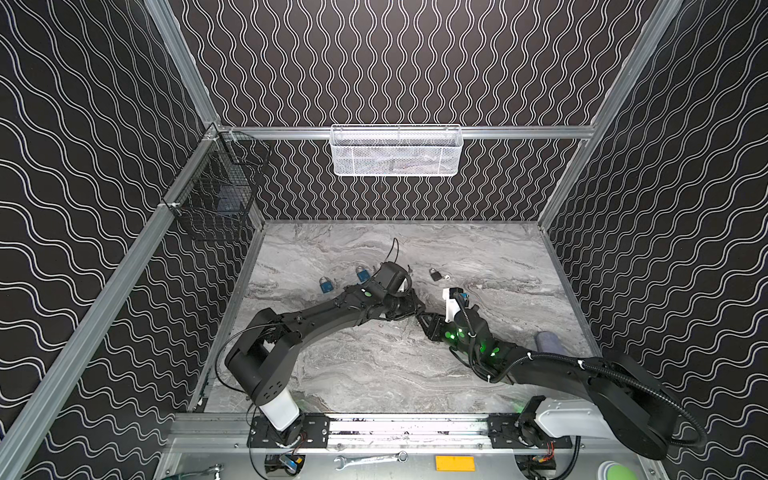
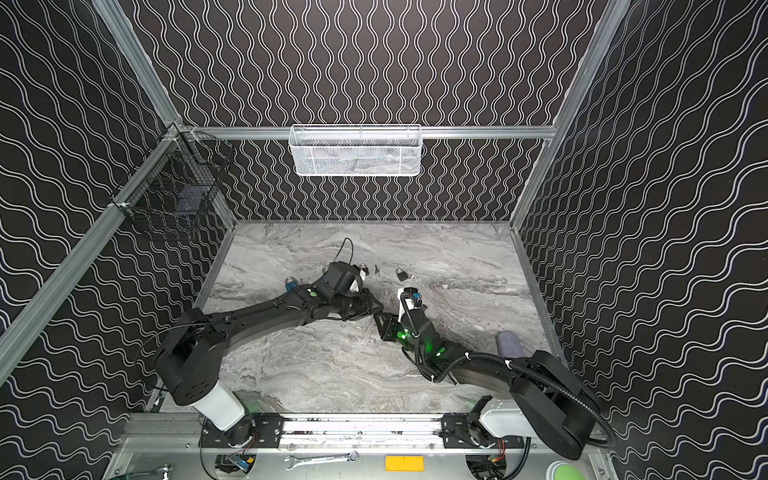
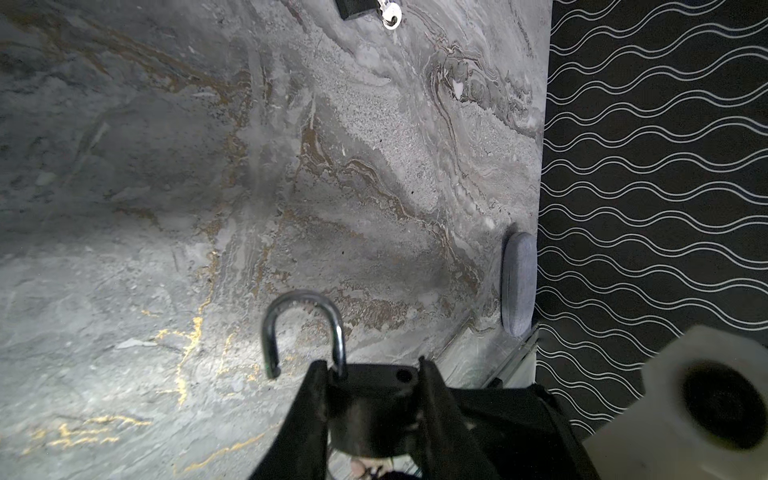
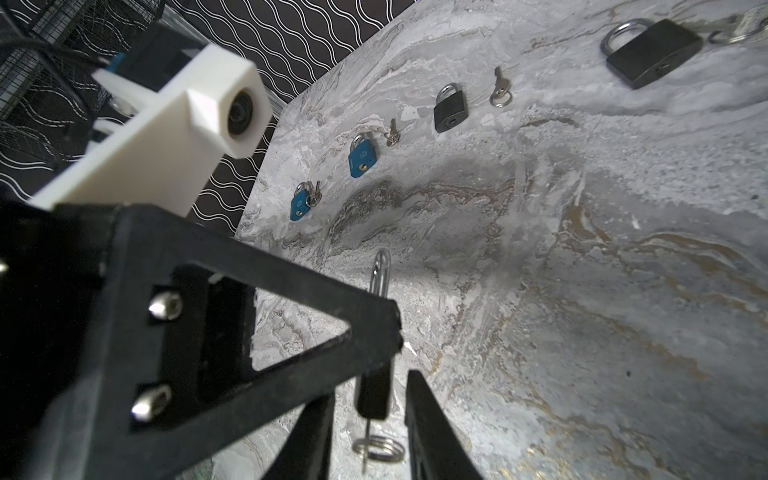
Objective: Lock with the key
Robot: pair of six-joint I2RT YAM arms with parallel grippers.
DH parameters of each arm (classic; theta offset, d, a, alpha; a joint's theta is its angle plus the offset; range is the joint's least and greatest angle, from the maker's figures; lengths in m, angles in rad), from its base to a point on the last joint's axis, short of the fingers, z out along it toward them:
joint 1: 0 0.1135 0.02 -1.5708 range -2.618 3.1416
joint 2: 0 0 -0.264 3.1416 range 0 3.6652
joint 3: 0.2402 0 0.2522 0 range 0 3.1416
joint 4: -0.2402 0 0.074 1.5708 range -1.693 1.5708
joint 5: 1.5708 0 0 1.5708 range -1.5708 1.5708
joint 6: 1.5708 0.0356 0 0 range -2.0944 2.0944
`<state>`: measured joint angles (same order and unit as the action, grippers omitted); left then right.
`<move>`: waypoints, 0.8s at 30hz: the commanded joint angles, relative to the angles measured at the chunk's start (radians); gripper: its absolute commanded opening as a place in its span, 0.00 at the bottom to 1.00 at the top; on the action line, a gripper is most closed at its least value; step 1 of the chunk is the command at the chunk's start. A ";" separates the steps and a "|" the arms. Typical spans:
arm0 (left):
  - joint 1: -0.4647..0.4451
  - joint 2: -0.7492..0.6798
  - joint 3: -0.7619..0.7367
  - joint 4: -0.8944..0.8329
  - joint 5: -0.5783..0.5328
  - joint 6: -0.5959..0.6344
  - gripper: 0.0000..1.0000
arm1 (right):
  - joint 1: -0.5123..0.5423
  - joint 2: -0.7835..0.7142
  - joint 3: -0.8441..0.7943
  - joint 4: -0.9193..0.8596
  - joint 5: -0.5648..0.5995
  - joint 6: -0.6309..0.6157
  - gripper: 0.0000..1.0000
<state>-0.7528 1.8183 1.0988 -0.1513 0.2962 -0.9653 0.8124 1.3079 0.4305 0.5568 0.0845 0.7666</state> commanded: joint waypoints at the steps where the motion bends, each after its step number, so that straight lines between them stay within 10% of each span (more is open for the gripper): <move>1: -0.001 -0.001 0.003 0.038 0.022 -0.004 0.15 | 0.004 0.013 0.016 0.068 0.008 -0.010 0.28; 21: -0.001 -0.012 -0.043 0.082 0.049 -0.024 0.15 | 0.005 0.030 0.046 0.060 0.024 -0.049 0.07; 24: 0.002 -0.035 -0.056 0.097 0.035 -0.019 0.35 | 0.005 0.023 0.041 0.058 0.021 -0.048 0.03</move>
<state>-0.7509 1.7992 1.0504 -0.0853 0.3008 -0.9878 0.8150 1.3411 0.4603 0.5320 0.0952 0.7322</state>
